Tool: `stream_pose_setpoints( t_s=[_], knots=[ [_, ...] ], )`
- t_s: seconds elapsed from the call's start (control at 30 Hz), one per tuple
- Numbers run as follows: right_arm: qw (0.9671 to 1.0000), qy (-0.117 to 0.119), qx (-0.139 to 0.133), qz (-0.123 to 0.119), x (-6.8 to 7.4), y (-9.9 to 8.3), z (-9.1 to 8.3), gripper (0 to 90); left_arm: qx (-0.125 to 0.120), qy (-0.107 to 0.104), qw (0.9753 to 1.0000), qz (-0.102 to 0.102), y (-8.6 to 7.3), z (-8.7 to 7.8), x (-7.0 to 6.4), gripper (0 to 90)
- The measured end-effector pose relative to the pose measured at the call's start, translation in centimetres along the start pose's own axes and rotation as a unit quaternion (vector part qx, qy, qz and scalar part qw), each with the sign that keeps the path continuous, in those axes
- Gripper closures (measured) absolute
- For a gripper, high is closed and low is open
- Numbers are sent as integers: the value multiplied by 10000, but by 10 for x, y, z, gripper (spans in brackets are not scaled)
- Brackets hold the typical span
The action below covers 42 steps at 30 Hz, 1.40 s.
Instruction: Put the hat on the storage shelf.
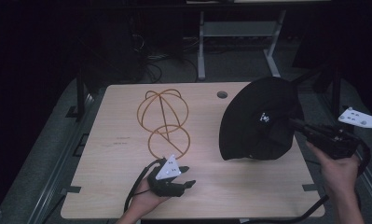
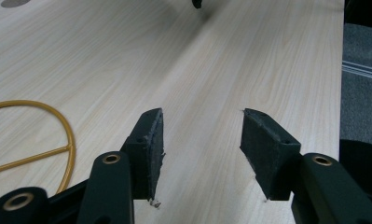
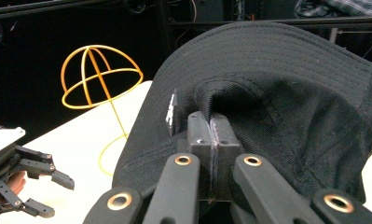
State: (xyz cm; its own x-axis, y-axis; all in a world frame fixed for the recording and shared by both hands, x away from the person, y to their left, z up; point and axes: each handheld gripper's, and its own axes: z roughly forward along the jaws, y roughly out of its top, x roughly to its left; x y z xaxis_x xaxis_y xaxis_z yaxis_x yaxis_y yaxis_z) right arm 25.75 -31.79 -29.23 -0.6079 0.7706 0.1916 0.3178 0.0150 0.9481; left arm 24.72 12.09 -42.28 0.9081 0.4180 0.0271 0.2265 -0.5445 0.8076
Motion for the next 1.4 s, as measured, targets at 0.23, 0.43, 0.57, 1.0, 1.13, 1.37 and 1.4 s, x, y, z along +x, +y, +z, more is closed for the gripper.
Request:
stream_pose_setpoints(
  t_s=[0.23,0.43,0.57,1.0,1.13,1.37,1.4],
  knots=[
    [9999,111,14,7,2,7,6,897,53,10,10000,-35,-3,0,2,461],
    [9997,229,94,-49,6,16,15,896,67,-2,10000,-63,-5,1,3,453],
    [9994,299,138,-99,10,25,21,896,111,18,9999,-65,-6,1,3,450],
    [9980,583,148,-199,20,59,37,896,72,24,9999,-118,-9,0,6,425],
    [9974,648,204,-248,24,68,42,896,67,54,9999,-87,-10,0,4,418],
    [9961,782,276,-300,30,80,54,896,28,76,9999,-77,-9,0,4,399],
    [9960,793,280,-313,31,81,55,895,60,97,9999,-41,-9,0,5,394]
  ],
)
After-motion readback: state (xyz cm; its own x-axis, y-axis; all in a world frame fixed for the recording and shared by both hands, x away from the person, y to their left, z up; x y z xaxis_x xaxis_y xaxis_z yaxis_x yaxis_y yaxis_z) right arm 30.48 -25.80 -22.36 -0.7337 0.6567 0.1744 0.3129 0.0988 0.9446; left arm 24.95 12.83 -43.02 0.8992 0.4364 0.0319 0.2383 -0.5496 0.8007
